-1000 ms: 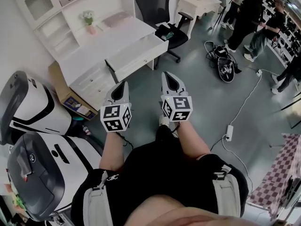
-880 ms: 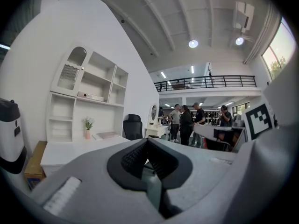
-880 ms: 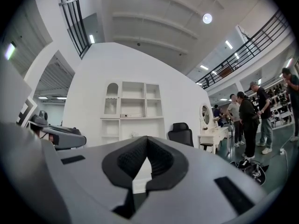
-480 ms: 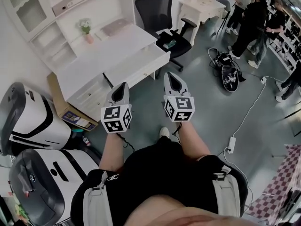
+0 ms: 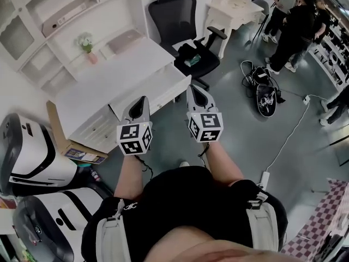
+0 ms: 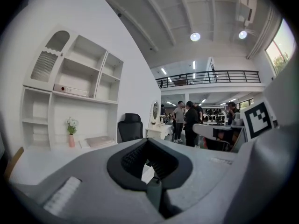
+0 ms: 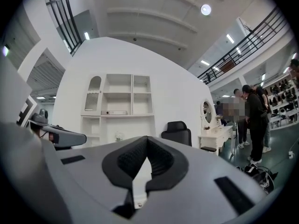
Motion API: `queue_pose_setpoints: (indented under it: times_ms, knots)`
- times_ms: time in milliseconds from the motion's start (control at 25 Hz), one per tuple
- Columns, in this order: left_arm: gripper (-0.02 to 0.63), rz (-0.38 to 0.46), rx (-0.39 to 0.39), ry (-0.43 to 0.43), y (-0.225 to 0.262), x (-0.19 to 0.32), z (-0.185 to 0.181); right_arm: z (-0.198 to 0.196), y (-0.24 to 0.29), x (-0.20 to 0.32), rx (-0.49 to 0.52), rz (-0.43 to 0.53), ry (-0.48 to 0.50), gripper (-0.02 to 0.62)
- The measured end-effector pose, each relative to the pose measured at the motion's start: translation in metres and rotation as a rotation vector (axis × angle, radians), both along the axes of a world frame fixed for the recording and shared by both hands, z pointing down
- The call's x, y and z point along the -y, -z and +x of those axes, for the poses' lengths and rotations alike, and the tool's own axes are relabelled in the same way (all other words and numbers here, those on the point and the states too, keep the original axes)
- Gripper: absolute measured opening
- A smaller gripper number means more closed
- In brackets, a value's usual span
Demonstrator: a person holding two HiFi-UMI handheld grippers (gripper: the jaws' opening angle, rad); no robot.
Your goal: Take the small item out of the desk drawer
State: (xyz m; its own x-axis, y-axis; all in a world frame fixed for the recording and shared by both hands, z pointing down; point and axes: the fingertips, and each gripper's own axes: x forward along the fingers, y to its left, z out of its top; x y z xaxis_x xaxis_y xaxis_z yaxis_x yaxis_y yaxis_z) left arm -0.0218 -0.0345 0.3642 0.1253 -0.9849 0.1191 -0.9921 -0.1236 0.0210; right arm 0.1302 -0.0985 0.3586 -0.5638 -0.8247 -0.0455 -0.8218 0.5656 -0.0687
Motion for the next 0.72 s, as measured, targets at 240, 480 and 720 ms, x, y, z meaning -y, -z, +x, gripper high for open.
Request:
queue_pose_setpoints:
  times_ms: [240, 480, 720]
  knots:
    - [0.012, -0.011, 0.006, 0.014, 0.001, 0.066, 0.011, 0.008, -0.006, 0.065, -0.007, -0.025, 0.024, -0.004]
    - [0.013, -0.024, 0.003, 0.002, -0.005, 0.109, 0.014, 0.001, -0.018, 0.106, -0.016, -0.057, 0.041, -0.003]
    - [0.012, -0.033, 0.001, -0.031, -0.009, 0.149, -0.002, -0.02, -0.021, 0.136, -0.045, -0.047, 0.024, -0.003]
